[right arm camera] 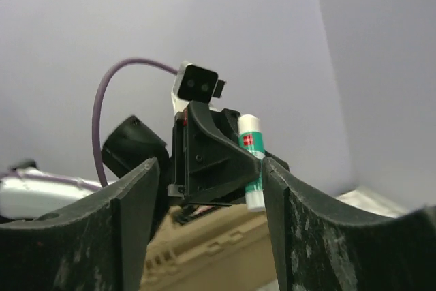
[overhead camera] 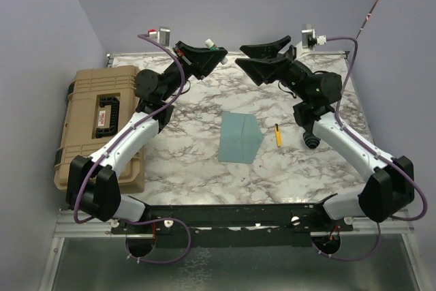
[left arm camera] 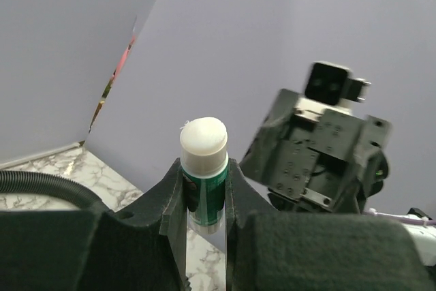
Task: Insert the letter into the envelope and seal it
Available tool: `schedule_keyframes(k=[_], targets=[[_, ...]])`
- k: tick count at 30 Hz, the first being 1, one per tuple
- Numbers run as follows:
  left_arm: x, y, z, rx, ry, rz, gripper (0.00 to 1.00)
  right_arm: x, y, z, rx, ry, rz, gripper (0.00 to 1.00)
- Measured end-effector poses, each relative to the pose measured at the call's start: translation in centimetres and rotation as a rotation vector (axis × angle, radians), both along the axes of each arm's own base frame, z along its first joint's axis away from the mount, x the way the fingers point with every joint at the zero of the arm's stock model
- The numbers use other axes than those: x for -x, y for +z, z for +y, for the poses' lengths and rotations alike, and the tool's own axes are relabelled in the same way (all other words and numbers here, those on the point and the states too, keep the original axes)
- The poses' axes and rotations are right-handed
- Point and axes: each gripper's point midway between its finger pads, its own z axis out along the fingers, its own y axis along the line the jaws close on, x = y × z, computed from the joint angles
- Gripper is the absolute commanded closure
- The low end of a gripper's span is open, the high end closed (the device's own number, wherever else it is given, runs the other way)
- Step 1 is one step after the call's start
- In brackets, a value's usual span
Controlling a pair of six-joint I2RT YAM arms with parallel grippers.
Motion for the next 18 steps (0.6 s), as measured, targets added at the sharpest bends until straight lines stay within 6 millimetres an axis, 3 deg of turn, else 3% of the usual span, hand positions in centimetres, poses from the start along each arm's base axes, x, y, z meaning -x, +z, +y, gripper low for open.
schedule_keyframes(k=[4,8,13,18], targets=[[-0.1,-0.5,-0.1,-0.005,-0.003,0.026,1.0,1.5,0.5,1.1,0.159,-0.2,-0.327,0.38],[-0.1,-0.6,0.0,0.01,-0.009,0.051,1.0,0.6,-1.2,2.7,0.305,-0.339,-0.52,0.42],[0.1,-0.3,0.3,0.036,-0.009,0.075,1.0,-1.4,-3.6,3.9,0.433,-0.439,-0.64,0.52],[0.1,-0.3,0.4,0.048,-0.012,0.089,1.0,-2.1,-4.1,4.1,0.482,-0.496,-0.695,0.67]])
